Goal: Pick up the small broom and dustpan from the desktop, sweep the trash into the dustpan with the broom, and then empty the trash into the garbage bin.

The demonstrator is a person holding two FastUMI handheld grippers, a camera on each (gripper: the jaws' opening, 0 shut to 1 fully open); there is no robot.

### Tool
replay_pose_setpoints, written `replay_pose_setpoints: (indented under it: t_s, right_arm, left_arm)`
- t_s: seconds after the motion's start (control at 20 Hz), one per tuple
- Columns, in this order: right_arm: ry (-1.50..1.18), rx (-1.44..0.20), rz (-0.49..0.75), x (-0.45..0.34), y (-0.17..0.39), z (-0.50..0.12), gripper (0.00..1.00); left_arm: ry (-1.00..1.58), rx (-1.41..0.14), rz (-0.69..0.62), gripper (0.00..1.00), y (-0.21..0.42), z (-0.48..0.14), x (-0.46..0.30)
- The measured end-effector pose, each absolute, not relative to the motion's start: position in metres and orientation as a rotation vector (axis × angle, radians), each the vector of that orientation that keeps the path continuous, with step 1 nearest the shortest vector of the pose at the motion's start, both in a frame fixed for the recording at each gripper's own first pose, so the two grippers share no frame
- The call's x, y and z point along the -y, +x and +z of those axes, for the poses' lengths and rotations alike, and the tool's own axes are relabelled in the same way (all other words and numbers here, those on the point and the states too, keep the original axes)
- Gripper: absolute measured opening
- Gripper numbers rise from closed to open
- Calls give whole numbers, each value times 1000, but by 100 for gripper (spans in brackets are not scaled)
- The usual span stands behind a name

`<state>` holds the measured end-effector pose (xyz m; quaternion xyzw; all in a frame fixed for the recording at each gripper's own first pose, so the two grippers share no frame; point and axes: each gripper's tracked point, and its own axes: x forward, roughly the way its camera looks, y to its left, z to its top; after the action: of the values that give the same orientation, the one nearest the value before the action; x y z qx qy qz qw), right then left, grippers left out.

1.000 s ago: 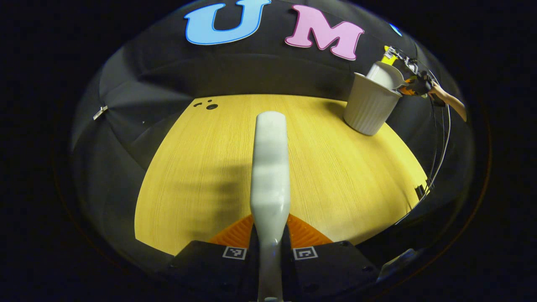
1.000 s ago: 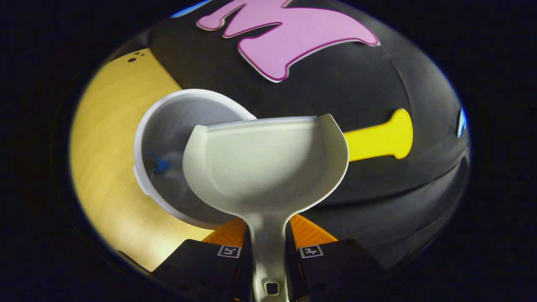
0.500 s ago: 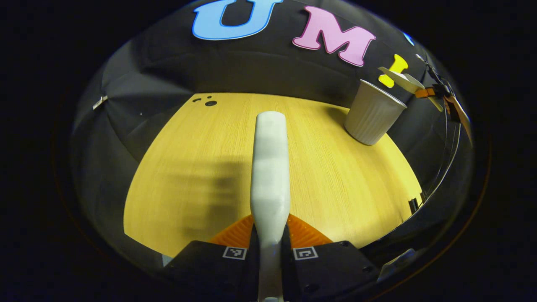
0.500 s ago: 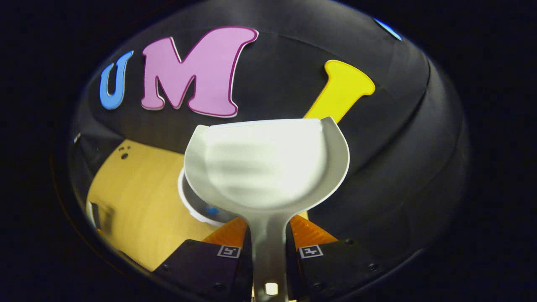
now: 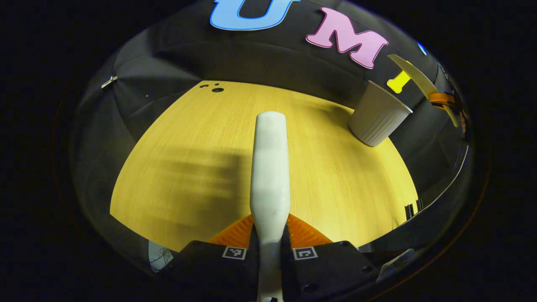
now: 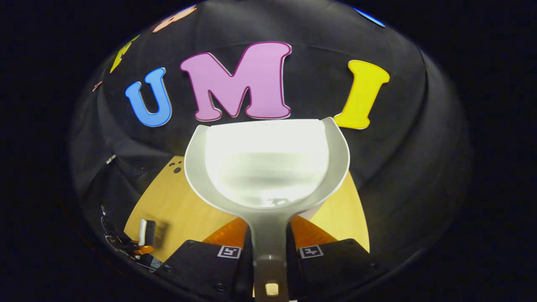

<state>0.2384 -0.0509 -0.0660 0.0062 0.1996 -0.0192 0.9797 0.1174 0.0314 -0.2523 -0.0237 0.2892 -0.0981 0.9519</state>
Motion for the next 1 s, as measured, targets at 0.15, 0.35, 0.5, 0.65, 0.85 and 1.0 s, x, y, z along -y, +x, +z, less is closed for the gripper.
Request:
replay_pose_setpoints:
  t_s: [0.15,0.35,0.5,0.65,0.85,1.0]
  right_arm:
    - [7,-425,12,14,227,-83,35]
    - [22,-449,93,-51,214,-116,32]
    - [-17,-507,140,-96,202,-159,39]
    - [-64,-573,171,-126,196,-210,39]
    - [-42,-700,181,-143,187,-287,35]
    - [-48,-760,156,-140,191,-330,39]
  left_arm:
    - [-76,-601,-193,26,111,-260,-38]
    - [-79,-616,-170,26,112,-267,-50]
    - [-76,-599,-152,26,122,-264,-59]
    - [-89,-599,-143,26,136,-261,-65]
    - [-86,-595,-118,26,154,-258,-70]
    - [-75,-616,-105,26,160,-262,-67]
